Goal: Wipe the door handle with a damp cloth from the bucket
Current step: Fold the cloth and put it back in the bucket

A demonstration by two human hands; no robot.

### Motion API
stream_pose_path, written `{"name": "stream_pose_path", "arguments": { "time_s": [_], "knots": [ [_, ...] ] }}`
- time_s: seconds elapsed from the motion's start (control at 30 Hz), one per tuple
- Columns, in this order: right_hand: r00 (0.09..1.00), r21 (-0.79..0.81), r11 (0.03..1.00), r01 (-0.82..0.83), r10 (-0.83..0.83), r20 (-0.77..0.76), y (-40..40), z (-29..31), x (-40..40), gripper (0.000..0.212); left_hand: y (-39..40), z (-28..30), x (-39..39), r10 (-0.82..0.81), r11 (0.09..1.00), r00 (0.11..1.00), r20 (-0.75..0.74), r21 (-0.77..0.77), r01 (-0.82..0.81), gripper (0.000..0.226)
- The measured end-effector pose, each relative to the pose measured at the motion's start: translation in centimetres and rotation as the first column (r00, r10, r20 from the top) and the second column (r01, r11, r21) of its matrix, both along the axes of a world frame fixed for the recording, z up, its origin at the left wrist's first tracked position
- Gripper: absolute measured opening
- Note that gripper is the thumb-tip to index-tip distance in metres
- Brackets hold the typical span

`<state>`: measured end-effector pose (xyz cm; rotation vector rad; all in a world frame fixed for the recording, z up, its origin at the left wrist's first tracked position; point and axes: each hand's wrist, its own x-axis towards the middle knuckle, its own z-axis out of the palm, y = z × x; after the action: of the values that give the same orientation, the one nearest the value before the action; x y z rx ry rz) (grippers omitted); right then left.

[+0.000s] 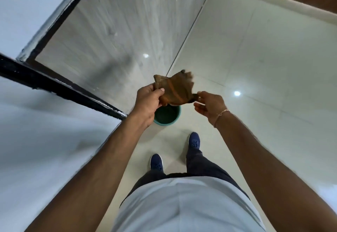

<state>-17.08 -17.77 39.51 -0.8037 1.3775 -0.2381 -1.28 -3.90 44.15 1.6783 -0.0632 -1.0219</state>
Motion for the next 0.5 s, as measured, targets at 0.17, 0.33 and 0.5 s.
{"name": "stream_pose_path", "arguments": {
  "time_s": [0.17, 0.33, 0.5],
  "knots": [
    [0.963, 0.026, 0.966, -0.258, 0.259, -0.077, -3.2, -1.7, 1.9, 0.032, -4.4, 0.8, -0.3, 0.021, 0.994, 0.992, 0.123, 0.104, -0.034, 0.023],
    [0.949, 0.579, 0.752, -0.314, 0.251, 0.189, -3.0, -1.0, 3.5, 0.085, -5.7, 1.8, 0.1, 0.079, 0.989, 0.979, 0.19, 0.11, -0.101, 0.024],
    [0.936, 0.735, 0.646, -0.206, -0.088, 0.34, -3.0, -1.6, 5.5, 0.066, -4.2, 1.7, 0.6, 0.159, 0.986, 0.986, 0.057, 0.045, -0.162, 0.025]
  ]
}}
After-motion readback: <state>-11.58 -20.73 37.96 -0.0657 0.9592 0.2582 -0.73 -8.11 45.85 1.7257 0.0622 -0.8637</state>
